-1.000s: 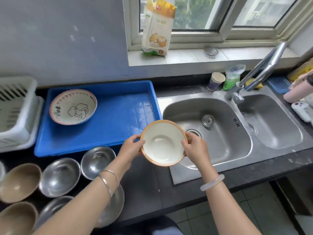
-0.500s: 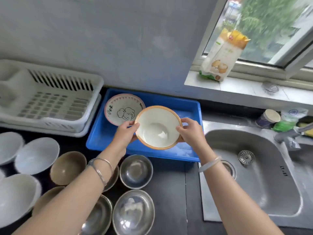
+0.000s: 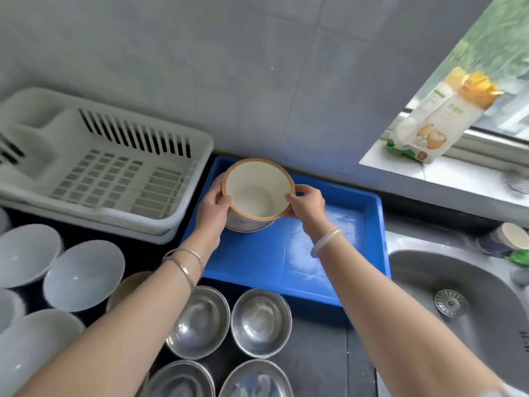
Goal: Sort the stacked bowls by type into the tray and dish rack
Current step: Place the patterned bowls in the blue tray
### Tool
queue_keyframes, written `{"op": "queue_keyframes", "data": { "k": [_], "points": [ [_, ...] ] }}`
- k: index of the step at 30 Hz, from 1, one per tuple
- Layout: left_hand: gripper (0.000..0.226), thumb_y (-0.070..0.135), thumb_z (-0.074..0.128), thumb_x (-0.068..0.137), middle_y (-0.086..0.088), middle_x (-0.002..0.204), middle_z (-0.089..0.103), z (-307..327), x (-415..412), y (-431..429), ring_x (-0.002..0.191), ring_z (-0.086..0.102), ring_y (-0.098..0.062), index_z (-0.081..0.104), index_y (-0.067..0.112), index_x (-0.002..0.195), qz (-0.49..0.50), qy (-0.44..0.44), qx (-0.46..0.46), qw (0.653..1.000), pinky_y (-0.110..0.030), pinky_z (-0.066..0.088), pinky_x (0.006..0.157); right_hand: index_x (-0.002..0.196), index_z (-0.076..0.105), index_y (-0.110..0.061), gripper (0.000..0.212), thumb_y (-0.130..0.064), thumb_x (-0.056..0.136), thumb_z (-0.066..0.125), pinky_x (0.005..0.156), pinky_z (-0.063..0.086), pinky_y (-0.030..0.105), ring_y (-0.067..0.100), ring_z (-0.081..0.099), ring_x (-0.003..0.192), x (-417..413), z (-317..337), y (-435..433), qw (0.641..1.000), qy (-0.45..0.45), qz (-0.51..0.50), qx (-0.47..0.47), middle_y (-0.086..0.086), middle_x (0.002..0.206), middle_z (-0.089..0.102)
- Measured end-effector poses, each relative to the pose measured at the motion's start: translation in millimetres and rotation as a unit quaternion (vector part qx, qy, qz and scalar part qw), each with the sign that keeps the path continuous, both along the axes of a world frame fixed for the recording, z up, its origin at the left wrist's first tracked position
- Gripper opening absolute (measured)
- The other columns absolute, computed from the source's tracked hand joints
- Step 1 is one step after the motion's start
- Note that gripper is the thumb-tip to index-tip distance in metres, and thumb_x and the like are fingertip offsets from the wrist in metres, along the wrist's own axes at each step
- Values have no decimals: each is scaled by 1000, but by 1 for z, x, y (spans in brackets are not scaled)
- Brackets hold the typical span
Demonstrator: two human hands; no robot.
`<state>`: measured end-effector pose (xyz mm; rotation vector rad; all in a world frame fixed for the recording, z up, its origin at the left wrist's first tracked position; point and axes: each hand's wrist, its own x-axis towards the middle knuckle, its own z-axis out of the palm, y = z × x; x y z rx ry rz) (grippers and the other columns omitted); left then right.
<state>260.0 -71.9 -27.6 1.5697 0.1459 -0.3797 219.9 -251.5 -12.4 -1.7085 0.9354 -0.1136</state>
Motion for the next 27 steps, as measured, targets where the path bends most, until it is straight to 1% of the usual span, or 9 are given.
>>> {"op": "queue_keyframes", "data": {
  "k": [1, 3, 6, 8, 12, 15, 18, 22, 27],
  "points": [
    [39, 8, 46, 94, 7, 117, 58, -4, 5, -1, 103, 53, -9, 52, 21, 130, 4, 3, 13, 1000, -10, 44, 74, 101, 66, -12, 22, -7, 81, 58, 66, 62, 41, 20, 67, 59, 6, -5, 1, 1000, 4, -2, -8, 7, 85, 68],
    [40, 8, 45, 94, 3, 120, 57, -10, 14, -2, 107, 51, -12, 50, 18, 133, 10, 13, 42, 999, -22, 40, 85, 99, 68, -10, 21, -9, 82, 58, 70, 61, 44, 25, 69, 65, 16, -14, 5, 999, 13, -3, -37, 6, 82, 67],
    [37, 8, 46, 94, -3, 126, 58, -21, 22, -4, 110, 51, -17, 51, 14, 130, 19, 21, 75, 997, -29, 40, 89, 94, 72, -12, 19, -12, 81, 57, 76, 58, 47, 31, 69, 80, 26, -24, 11, 997, 24, 4, -79, 4, 78, 67],
    [36, 9, 46, 94, -5, 127, 59, -27, 24, -4, 113, 53, -21, 53, 13, 128, 20, 23, 91, 995, -30, 41, 89, 94, 72, -12, 20, -12, 81, 57, 78, 58, 46, 29, 69, 83, 30, -29, 14, 996, 30, 3, -88, 2, 79, 67],
    [36, 8, 46, 94, -5, 129, 58, -35, 26, -4, 113, 52, -21, 53, 14, 129, 27, 28, 93, 995, -29, 40, 90, 101, 71, -9, 21, -12, 85, 58, 79, 58, 46, 28, 68, 85, 34, -38, 15, 995, 39, 6, -87, 2, 84, 67],
    [36, 7, 46, 94, -5, 128, 59, -38, 28, -4, 115, 53, -21, 53, 14, 129, 33, 22, 91, 995, -29, 40, 90, 100, 70, -8, 20, -12, 86, 57, 79, 58, 47, 29, 67, 85, 35, -40, 15, 995, 38, 14, -96, 4, 86, 67],
    [35, 5, 45, 94, -5, 126, 60, -39, 27, -4, 112, 54, -21, 55, 14, 126, 41, 21, 93, 995, -30, 41, 90, 101, 69, -8, 19, -12, 87, 58, 80, 58, 46, 28, 67, 86, 34, -43, 14, 994, 38, 27, -101, 6, 87, 68],
    [34, 4, 44, 93, -4, 123, 61, -39, 26, -5, 107, 55, -20, 57, 14, 123, 49, 18, 104, 993, -30, 41, 86, 109, 65, -7, 22, -15, 90, 57, 84, 57, 44, 28, 66, 91, 31, -44, 14, 994, 43, 50, -92, 9, 100, 69],
    [35, 2, 46, 92, 1, 117, 61, -36, 19, -4, 104, 54, -16, 56, 15, 123, 68, 14, 102, 992, -30, 42, 88, 109, 65, -9, 23, -17, 91, 52, 83, 57, 42, 26, 66, 90, 27, -39, 14, 995, 50, 70, -55, 4, 91, 66]
  ]
}}
